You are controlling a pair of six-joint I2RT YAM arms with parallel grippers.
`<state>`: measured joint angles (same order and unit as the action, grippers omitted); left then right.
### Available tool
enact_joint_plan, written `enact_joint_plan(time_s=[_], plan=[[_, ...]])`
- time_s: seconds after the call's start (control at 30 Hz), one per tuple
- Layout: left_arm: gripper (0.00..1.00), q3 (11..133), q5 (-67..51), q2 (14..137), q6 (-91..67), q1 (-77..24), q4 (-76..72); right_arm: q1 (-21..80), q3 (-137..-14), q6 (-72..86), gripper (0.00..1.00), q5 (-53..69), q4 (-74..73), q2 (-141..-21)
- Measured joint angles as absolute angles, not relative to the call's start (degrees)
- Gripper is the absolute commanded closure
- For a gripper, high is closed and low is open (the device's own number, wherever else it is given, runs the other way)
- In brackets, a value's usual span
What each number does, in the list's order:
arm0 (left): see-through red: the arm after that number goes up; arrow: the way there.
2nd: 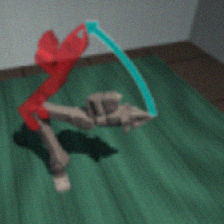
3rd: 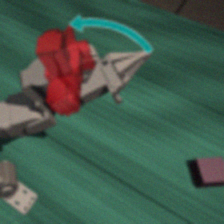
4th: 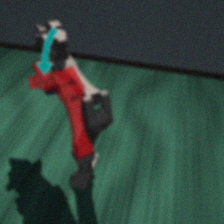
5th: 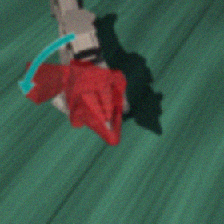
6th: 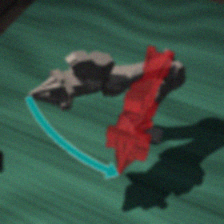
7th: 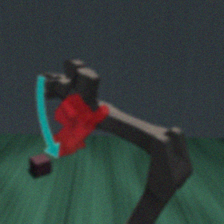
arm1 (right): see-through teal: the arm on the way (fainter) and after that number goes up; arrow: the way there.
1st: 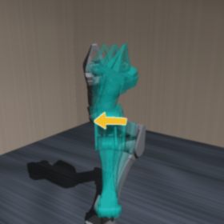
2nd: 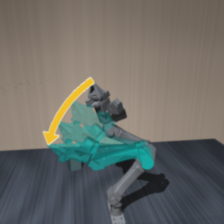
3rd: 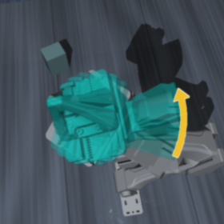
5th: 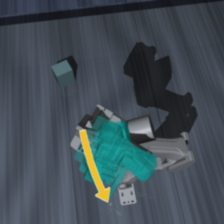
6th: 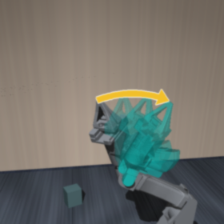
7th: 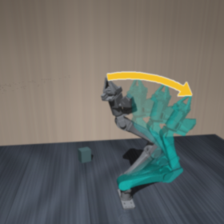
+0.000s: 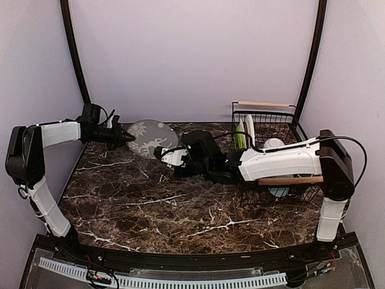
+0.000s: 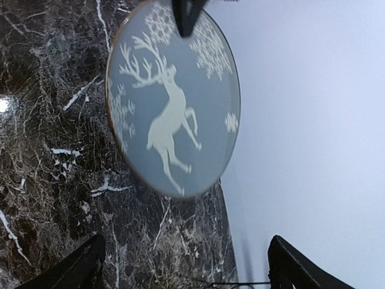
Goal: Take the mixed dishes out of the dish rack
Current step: Place the plate at the corner of the board.
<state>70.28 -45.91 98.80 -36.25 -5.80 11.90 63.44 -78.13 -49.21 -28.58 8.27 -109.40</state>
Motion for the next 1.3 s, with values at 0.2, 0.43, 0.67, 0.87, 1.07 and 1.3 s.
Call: enact_joint_plan(time_s=[0.2, 0.43, 0.67, 0.87, 1.07, 1.3], plan=[[0.99, 68.1, -43.8, 98.8, -38.5, 6.1, 8.0, 58.2, -82.5, -35.1, 0.03, -26.7, 0.2, -105.0], [0.99, 62.8, -43.9, 101.2, -45.2, 15.8, -1.3, 46.7, -87.4, -12.8, 0.03, -16.7, -10.9, -97.7], [0.99, 59.9, -42.4, 105.7, -49.4, 19.6, -8.6, 33.4, -86.1, 6.0, 0.01, -0.4, -15.9, -90.8], [0.99, 59.3, -42.2, 109.2, -51.6, 20.1, -16.0, 28.1, -81.1, 13.4, 0.01, 7.7, -16.3, -86.9], [0.99, 59.3, -41.1, 113.6, -52.0, 20.3, -18.6, 27.7, -78.6, 16.0, 0.01, 10.2, -16.6, -85.7], [0.83, 62.7, -40.2, 114.0, -48.0, 20.4, -13.4, 26.5, -78.3, 16.7, 0.01, 7.6, -17.8, -85.5]])
